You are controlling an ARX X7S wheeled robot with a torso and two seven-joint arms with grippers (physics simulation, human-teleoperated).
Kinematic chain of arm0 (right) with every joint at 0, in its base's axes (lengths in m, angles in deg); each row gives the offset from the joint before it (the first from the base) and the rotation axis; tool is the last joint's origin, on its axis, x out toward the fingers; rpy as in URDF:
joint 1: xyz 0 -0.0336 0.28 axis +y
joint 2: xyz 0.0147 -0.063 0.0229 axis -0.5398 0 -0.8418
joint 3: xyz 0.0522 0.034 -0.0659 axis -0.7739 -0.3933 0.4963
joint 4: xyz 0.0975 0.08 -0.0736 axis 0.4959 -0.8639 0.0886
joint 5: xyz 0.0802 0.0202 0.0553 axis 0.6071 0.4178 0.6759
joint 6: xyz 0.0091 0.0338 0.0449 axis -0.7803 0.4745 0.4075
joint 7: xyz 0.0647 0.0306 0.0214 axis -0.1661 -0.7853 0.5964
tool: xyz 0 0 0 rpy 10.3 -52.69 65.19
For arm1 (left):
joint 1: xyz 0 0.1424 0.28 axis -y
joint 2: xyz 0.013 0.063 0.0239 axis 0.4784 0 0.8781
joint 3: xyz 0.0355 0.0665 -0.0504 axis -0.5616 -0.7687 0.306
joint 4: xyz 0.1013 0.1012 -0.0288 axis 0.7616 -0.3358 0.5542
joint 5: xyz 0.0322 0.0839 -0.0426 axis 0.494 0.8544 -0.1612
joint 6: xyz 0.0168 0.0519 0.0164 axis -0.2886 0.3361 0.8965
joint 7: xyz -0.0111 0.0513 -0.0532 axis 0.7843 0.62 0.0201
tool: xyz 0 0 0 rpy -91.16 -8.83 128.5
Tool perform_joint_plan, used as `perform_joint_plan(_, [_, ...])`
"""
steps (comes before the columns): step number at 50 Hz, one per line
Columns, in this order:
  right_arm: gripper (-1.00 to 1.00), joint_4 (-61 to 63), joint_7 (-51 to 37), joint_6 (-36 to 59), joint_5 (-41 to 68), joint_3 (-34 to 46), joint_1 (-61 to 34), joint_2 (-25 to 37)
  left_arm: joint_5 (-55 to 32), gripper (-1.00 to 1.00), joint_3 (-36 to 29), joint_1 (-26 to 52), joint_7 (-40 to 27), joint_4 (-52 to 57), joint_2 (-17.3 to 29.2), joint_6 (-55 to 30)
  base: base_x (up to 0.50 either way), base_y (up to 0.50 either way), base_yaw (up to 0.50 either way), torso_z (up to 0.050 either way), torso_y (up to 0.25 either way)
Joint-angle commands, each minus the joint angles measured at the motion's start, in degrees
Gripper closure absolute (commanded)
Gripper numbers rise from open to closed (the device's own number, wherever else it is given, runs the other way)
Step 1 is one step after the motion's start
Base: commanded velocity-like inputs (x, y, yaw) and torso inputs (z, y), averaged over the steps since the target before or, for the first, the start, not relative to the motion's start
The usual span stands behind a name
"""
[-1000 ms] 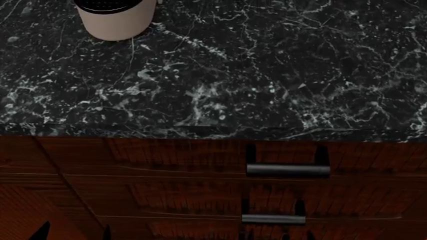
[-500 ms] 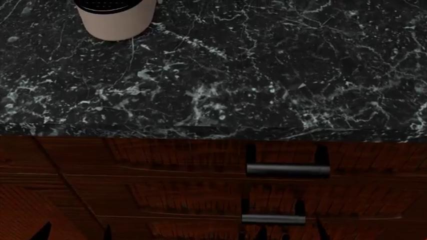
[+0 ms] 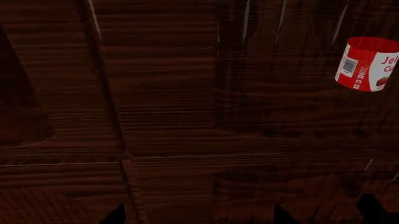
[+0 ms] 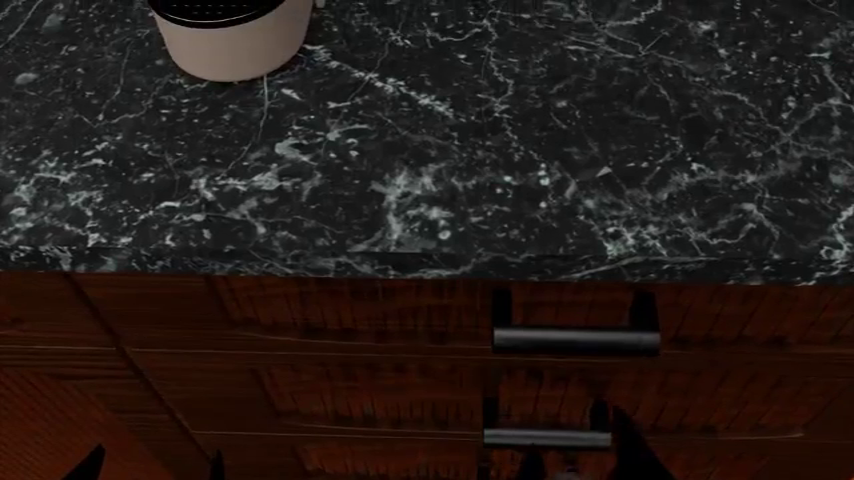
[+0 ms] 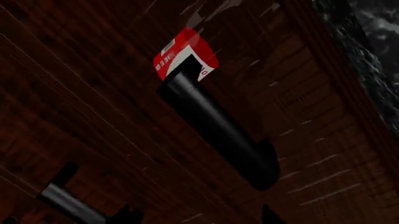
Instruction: Open the right drawer.
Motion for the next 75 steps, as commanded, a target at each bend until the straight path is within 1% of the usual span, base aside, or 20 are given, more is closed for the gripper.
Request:
perform_joint_plan(1, [-1.0, -0.1, 0.51, 6.24, -8.26, 4.64, -2.2, 1.24, -0.21, -1.0, -0.25, 0.03, -0.27, 0.11, 0.21, -0.06, 0.0, 0.0, 0.0, 0.0, 0.0])
perform_joint_plan(3, [-1.0, 0.19, 0.49, 6.52, -8.67, 4.82, -2.23, 1.32, -0.15, -1.0, -0.31, -0.02, -0.38, 0.19, 0.25, -0.08, 0.0, 0.0, 0.0, 0.0, 0.0])
perform_joint_plan(5, [-1.0, -0.15, 0.22, 8.56, -12.38, 6.75, -2.89, 1.77, -0.26, -1.0, -0.29, 0.06, -0.36, 0.0, 0.27, 0.06, 0.0, 0.0, 0.0, 0.0, 0.0])
perform_joint_plan(8, [-1.0, 0.64, 0.84, 8.08, -10.26, 5.48, -2.53, 1.51, -0.32, -1.0, -0.37, 0.2, -0.29, -0.43, 0.24, 0.35, 0.0, 0.0, 0.0, 0.0, 0.0])
perform_joint_plan(9, [-1.0, 0.8, 0.68, 9.55, -12.51, 6.48, -2.87, 1.72, -0.46, -1.0, -0.32, 0.16, -0.35, -0.27, 0.28, 0.17, 0.0, 0.0, 0.0, 0.0, 0.0])
perform_joint_plan(11, [-1.0, 1.24, 1.02, 10.69, -13.31, 6.69, -3.05, 1.74, -0.39, -1.0, -0.43, 0.18, -0.46, -0.18, 0.29, 0.04, 0.0, 0.0, 0.0, 0.0, 0.0])
perform_joint_plan(12, [-1.0, 0.5, 1.24, 10.98, -15.25, 8.29, -3.66, 2.17, -0.44, -1.0, -0.46, 0.17, -0.46, -0.09, 0.32, 0.01, 0.0, 0.0, 0.0, 0.0, 0.0])
perform_joint_plan(13, [-1.0, 0.33, 1.14, 11.01, -14.05, 7.31, -3.63, 1.62, -0.5, -1.0, -0.46, 0.21, -0.43, -0.26, 0.33, 0.08, 0.0, 0.0, 0.0, 0.0, 0.0])
perform_joint_plan(31, [-1.0, -0.29, 1.02, 11.18, -14.05, 7.51, -4.07, 1.38, -0.8, -1.0, -0.83, 0.29, -0.71, -0.23, 0.66, 0.17, 0.0, 0.0, 0.0, 0.0, 0.0])
perform_joint_plan(42, [-1.0, -3.58, 2.67, 16.66, -22.62, 13.19, -6.49, 1.78, -0.79, -1.0, -1.18, 0.25, -1.07, 0.07, 0.86, 0.06, 0.0, 0.0, 0.0, 0.0, 0.0])
perform_joint_plan(54, [-1.0, -4.92, 4.19, 19.24, -25.53, 14.82, -8.08, 1.75, -1.0, -1.0, -1.48, 0.05, -1.47, 0.8, 1.19, -0.36, 0.0, 0.0, 0.0, 0.0, 0.0])
perform_joint_plan(60, [-1.0, -6.81, 5.28, 20.16, -27.96, 16.66, -10.23, 1.62, -0.95, -1.0, -1.75, 0.03, -1.73, 1.18, 1.29, -0.66, 0.0, 0.0, 0.0, 0.0, 0.0])
perform_joint_plan(62, [-1.0, -8.4, 5.93, 20.87, -30.06, 18.36, -11.4, 1.5, -0.93, -1.0, -1.85, 0.08, -1.79, 1.19, 1.31, -0.76, 0.0, 0.0, 0.0, 0.0, 0.0])
perform_joint_plan(67, [-1.0, -9.14, 6.81, 21.4, -30.78, 18.79, -12.73, 1.23, -1.09, -1.0, -1.95, 0.28, -1.74, 0.78, 1.35, -0.64, 0.0, 0.0, 0.0, 0.0, 0.0])
perform_joint_plan(75, [-1.0, -12.18, 9.3, 23.49, -34.91, 21.8, -15.46, 0.99, -1.26, -1.0, -2.12, 0.16, -1.97, 1.23, 1.58, -0.9, 0.0, 0.0, 0.0, 0.0, 0.0])
